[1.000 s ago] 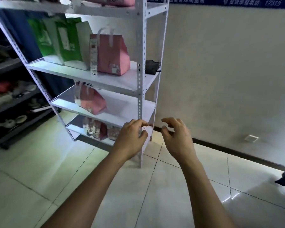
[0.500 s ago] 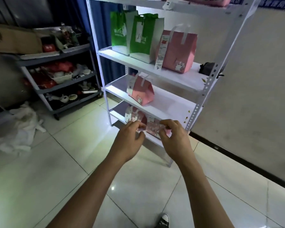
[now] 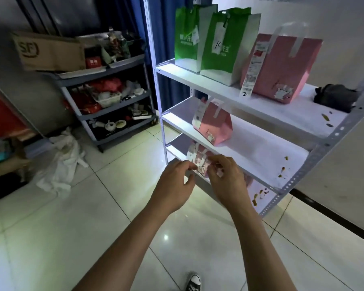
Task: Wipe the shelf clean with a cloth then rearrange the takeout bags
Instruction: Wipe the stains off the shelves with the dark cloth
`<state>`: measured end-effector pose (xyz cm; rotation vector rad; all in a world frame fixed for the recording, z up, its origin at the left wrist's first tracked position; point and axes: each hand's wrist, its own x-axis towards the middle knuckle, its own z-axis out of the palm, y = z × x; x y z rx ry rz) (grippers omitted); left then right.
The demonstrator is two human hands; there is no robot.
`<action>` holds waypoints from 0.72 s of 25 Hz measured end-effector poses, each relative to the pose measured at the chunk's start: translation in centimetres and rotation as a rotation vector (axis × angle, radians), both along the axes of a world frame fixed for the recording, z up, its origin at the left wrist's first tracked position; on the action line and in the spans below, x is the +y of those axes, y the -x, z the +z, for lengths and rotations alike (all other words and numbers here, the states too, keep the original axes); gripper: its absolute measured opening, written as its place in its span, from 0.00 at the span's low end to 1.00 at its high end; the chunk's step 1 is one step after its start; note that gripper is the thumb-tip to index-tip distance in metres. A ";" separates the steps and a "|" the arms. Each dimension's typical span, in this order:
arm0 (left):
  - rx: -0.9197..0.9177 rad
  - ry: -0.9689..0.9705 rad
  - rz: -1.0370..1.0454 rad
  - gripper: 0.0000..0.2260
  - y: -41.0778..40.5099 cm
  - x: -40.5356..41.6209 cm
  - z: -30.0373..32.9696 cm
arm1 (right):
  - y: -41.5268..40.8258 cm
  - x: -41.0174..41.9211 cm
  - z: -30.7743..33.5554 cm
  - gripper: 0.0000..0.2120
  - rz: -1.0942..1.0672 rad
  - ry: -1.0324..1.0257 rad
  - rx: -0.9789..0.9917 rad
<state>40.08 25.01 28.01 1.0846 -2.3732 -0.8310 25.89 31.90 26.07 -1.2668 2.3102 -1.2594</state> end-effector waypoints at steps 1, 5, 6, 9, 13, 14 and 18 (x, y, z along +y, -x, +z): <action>-0.009 0.010 -0.017 0.11 0.9 -1.5 0.3 | 0.5 -1.7 -0.1 0.12 0.006 0.017 -0.019; -0.045 0.008 -0.008 0.11 3.1 -7.1 1.2 | 2.9 -7.6 -0.5 0.13 -0.006 0.011 -0.056; -0.056 0.009 0.000 0.11 3.1 -8.3 1.1 | 3.4 -8.7 -0.8 0.12 -0.015 0.013 -0.054; -0.058 -0.026 0.004 0.10 3.1 -11.7 0.1 | 3.8 -11.7 -1.6 0.12 0.000 0.005 -0.076; -0.022 -0.038 -0.032 0.11 4.5 -16.3 -0.1 | 4.4 -15.8 -1.6 0.12 -0.006 -0.006 -0.053; -0.010 -0.044 -0.046 0.11 4.8 -17.6 0.0 | 4.7 -17.0 -1.2 0.12 -0.020 -0.007 -0.055; 0.016 -0.028 -0.122 0.11 6.0 -23.7 0.9 | 5.4 -21.9 0.1 0.12 -0.103 -0.010 -0.059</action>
